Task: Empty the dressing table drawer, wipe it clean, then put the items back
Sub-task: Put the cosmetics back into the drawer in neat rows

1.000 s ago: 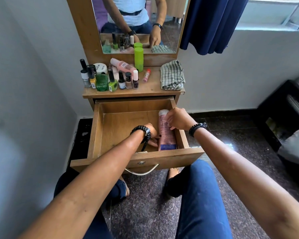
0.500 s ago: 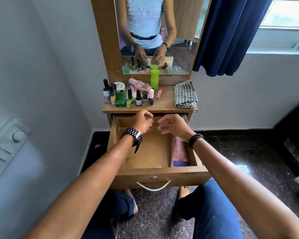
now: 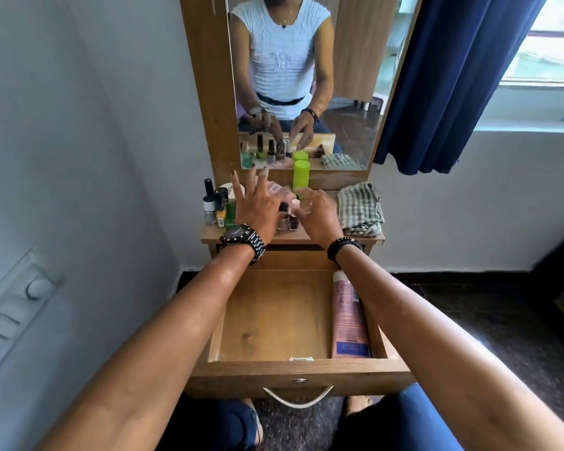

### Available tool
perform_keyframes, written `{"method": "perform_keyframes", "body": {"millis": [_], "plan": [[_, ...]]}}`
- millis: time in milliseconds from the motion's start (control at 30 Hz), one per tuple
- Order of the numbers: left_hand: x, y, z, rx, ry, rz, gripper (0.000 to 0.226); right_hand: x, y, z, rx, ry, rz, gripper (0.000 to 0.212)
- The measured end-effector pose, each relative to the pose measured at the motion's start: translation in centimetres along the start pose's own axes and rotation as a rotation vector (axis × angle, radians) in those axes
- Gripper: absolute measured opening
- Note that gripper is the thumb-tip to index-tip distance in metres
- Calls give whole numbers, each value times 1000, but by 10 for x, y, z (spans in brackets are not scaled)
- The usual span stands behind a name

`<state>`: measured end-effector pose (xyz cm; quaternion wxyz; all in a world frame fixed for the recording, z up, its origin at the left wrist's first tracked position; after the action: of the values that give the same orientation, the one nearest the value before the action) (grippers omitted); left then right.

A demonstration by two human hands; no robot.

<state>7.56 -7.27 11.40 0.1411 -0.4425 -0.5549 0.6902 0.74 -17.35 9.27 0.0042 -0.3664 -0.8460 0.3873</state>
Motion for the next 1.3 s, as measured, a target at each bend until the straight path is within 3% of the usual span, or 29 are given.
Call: {"method": "perform_keyframes", "body": {"millis": [233,433,567,867,1033,1300], "plan": [[0,4,6,-32,-1,2,37,2,2,4,-2,-10,-47,16],[34,-14,-1,192,21,90,46,30,-19,11,-217,40,-33,8],[74,-12,-24,309,-8,26,41,62,-20,20,-375,81,-146,8],[132,30,-83,500,-334,-169,30,98,53,20,-426,148,-328,5],[125,52,-94,493,-465,-189,28,90,99,21,-386,261,-250,9],[114,76,-96,472,-532,-195,29,78,129,14,-339,320,-139,18]]}}
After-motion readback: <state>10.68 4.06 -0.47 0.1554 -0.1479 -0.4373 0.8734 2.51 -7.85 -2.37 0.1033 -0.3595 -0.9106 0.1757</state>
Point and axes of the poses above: each hand's wrist, its own x-axis away from the middle knuckle, its own y-axis out of the palm, z = x × y, the point moved 5 cm from there along -x, towards the middle knuckle, and after that the axes turned 2 degrees about -x, right-handed, at the moved point
